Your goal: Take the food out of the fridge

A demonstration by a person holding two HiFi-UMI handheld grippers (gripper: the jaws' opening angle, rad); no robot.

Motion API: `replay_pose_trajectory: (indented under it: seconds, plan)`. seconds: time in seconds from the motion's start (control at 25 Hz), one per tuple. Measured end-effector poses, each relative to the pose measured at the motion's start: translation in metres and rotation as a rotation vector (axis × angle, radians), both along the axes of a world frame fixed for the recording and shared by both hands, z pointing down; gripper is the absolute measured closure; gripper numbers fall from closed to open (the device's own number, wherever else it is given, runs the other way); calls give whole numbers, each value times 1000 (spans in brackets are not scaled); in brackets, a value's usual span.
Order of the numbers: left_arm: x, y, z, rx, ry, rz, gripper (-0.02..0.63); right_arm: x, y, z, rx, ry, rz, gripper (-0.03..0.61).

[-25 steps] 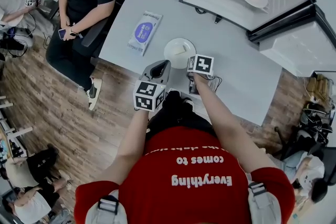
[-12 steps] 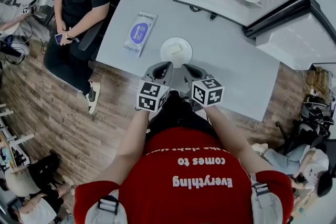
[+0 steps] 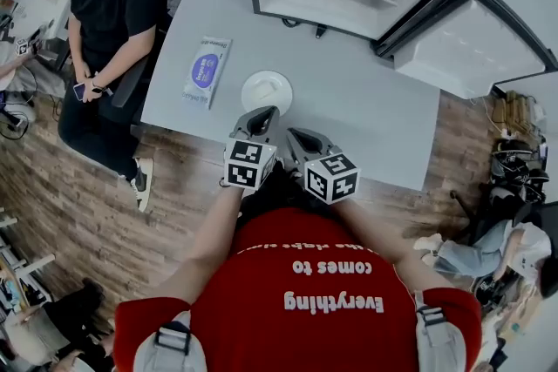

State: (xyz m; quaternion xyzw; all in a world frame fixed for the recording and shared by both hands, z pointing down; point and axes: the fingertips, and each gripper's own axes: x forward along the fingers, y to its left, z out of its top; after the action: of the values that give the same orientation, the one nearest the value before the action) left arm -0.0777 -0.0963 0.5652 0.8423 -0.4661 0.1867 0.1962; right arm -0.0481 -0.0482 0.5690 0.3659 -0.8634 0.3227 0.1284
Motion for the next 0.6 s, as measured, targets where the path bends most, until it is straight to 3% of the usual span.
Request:
replay_pose_trajectory:
  seconds: [0.6]
  plan:
    - [51, -12, -49, 70, 26, 108, 615, 51, -24, -23, 9, -69, 172, 566]
